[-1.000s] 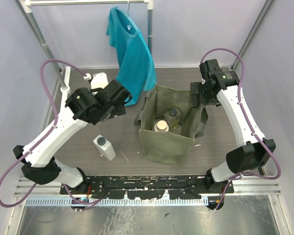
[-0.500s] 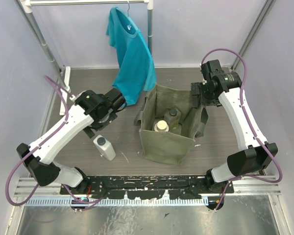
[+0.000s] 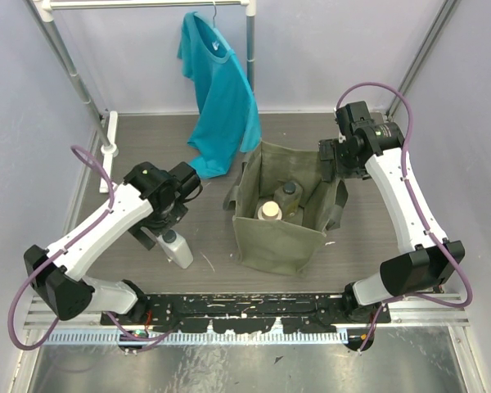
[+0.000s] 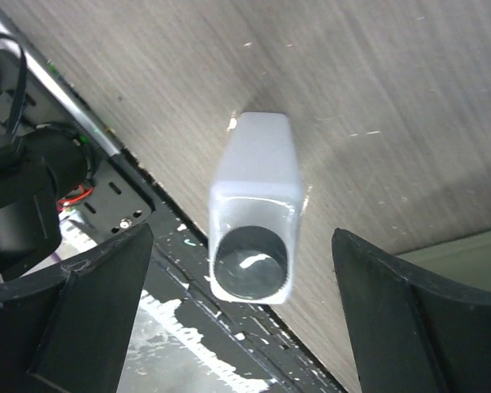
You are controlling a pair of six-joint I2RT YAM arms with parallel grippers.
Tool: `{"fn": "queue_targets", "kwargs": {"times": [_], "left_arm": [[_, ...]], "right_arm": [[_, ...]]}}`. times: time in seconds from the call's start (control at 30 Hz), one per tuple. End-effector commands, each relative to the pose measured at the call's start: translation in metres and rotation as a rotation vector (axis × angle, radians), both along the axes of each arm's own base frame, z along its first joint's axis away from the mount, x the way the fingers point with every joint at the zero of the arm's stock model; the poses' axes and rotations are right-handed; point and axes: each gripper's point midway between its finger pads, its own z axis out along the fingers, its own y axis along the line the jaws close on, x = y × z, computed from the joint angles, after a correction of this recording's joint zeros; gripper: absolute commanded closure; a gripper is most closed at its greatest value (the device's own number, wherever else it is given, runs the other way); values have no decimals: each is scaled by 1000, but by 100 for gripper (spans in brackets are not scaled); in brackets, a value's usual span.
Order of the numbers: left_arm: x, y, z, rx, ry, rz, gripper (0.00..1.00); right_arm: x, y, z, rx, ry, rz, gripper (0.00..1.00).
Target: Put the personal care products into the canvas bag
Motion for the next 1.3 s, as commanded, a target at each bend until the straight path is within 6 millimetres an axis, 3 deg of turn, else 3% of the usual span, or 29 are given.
{"fn": "queue_targets", "kwargs": {"times": [0.0,0.27,0.43,0.53,0.7,0.83,0.97,1.13,1.27], "left_arm": [[-17,5,-19,-9,103,30,2],[-17,-13,-65,-89,167,13,0],[-9,-23,-80,-135,178,-19,6],[-8,-27,-87,-172,187,-19,15],[-11,-27,-95,-214,191,5,45],[-7,-26,-92,-224,166,-15,64],[9,-32,-80,-241,92,-116,99],[43,-55,-56,-288,-47,-342,100],[80,-86,-23,-335,-223,-612,100]], "right_arm": [[-6,-3,14,8,-51,0,0],[-8,-4,11,-3,-39,-1,0],[-10,-6,10,-10,-35,-2,0],[-11,-6,11,-12,-36,-4,0],[-12,-8,11,-19,-36,-6,0],[-12,-8,10,-18,-32,-6,0],[-10,-8,10,-19,-31,-4,0],[-9,-7,11,-17,-35,-3,0],[-9,-7,10,-17,-36,-6,0]]}}
